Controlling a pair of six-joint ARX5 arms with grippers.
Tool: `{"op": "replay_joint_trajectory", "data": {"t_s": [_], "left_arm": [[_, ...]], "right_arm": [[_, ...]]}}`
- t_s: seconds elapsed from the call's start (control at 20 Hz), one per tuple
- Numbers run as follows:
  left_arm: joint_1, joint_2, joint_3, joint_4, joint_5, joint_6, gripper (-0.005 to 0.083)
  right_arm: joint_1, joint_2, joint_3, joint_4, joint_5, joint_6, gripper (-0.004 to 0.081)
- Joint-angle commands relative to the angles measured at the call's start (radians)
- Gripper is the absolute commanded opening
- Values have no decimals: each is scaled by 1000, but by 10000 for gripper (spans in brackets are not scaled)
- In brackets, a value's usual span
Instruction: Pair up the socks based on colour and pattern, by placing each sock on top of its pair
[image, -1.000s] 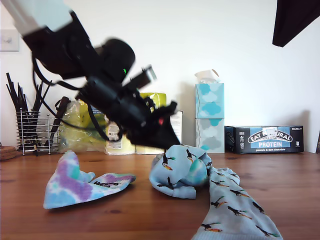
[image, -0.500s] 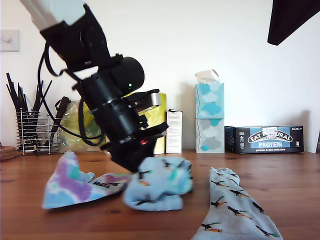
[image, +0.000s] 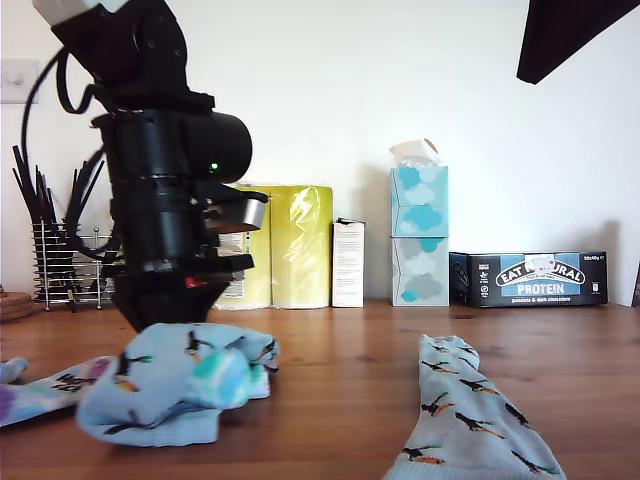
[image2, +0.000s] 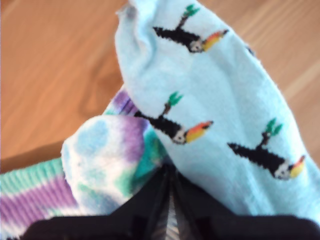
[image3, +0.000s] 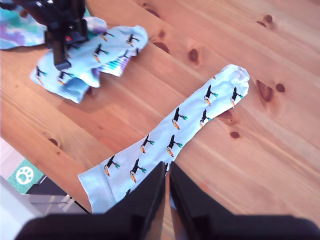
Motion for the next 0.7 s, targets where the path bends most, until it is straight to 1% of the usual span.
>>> {"op": "replay_joint_trajectory", "data": {"t_s": [0.0,0.2,0.3,0.35,0.4,0.5,0.55,0.65], "left_arm": [[4,-78,-20,-3,3,-24,-24],[5,-199,-17,3,13,-66,-24],[5,-223,-17,-21,25,-119,-23],[5,-227,-17,-39,50,-145,11],[5,-225,-18,-55,91,-162,95],[4,-211,-18,-61,172,-203,358],[4,-201,-18,-62,210,-221,429],[4,-174,-18,-68,238,-241,432]], "right_arm": [[-2,10,1,4,-4,-9,-13],[-2,11,1,5,-7,-9,-13],[-2,18,1,6,-36,-9,-13],[-2,23,1,6,-45,-9,-13],[-2,28,1,6,-48,-9,-13],[-2,37,0,6,-50,-9,-13],[-2,43,0,6,-50,-9,-13],[-2,50,0,6,-49,-9,-13]]}}
